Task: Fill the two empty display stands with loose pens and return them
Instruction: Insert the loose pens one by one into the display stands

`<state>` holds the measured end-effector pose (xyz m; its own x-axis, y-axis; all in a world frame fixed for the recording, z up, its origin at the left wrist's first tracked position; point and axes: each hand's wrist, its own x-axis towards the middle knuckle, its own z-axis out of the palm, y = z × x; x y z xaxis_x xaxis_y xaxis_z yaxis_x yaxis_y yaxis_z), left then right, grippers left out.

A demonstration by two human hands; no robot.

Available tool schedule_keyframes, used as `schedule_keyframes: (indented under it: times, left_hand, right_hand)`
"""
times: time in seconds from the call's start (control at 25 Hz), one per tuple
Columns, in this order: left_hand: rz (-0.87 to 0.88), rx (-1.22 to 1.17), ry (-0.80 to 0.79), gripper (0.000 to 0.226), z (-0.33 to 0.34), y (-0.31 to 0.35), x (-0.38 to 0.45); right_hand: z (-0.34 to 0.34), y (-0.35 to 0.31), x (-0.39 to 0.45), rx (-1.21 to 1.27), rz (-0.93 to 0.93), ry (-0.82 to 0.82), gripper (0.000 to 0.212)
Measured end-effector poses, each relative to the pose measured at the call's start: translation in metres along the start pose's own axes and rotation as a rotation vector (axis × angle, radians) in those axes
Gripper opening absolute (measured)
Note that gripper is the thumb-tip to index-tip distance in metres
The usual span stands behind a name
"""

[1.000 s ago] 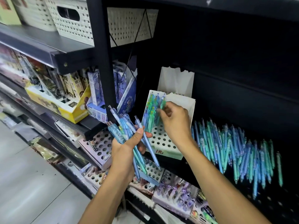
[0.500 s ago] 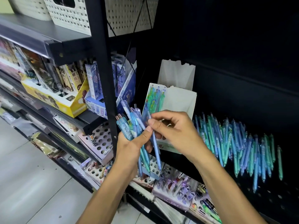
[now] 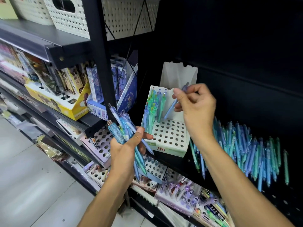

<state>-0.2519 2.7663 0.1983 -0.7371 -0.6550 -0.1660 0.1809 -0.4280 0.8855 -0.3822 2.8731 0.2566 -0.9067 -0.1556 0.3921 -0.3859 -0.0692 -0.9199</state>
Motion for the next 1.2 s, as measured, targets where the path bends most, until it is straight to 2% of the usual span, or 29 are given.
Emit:
schedule_keyframes:
  times: [0.4, 0.6, 0.68, 0.76, 0.8, 0.84, 0.92, 0.96, 1.2]
  left_hand:
    - [-0.002, 0.006, -0.048, 0.022, -0.006, 0.003, -0.005]
    - [0.004, 0.011, -0.076, 0.029, -0.001, -0.002, -0.007]
    - [-0.003, 0.026, -0.092, 0.024, -0.002, -0.003, -0.006]
    - [-0.01, 0.041, -0.158, 0.013, -0.003, -0.001, -0.006]
    - [-0.019, 0.035, -0.219, 0.008, -0.004, -0.001, -0.007]
    - [-0.031, 0.027, -0.287, 0.006, -0.004, 0.001, -0.008]
    - [-0.042, 0.041, -0.373, 0.004, -0.003, 0.001, -0.011]
    - [-0.04, 0.064, -0.381, 0.003, -0.003, 0.0, -0.011]
    - [-0.051, 0.113, -0.392, 0.005, 0.004, -0.009, -0.013]
  right_hand:
    - [0.018, 0.028, 0.002, -0.194, -0.014, -0.054, 0.029]
    - [0.018, 0.038, -0.005, -0.507, -0.049, -0.189, 0.024]
    - [0.014, 0.03, -0.005, -0.615, -0.104, -0.165, 0.026]
    - [0.008, 0.018, -0.013, -0.571, -0.233, -0.073, 0.026]
    - [0.005, 0.013, -0.02, -0.477, -0.272, -0.105, 0.023]
    - [0.002, 0.008, -0.03, -0.363, -0.248, -0.229, 0.019]
    - [0.0, 0.003, -0.05, -0.147, -0.039, -0.557, 0.01]
    - [-0.002, 0.003, -0.055, -0.104, 0.041, -0.62, 0.009]
    - [-0.015, -0.004, -0.056, -0.213, 0.092, -0.525, 0.011]
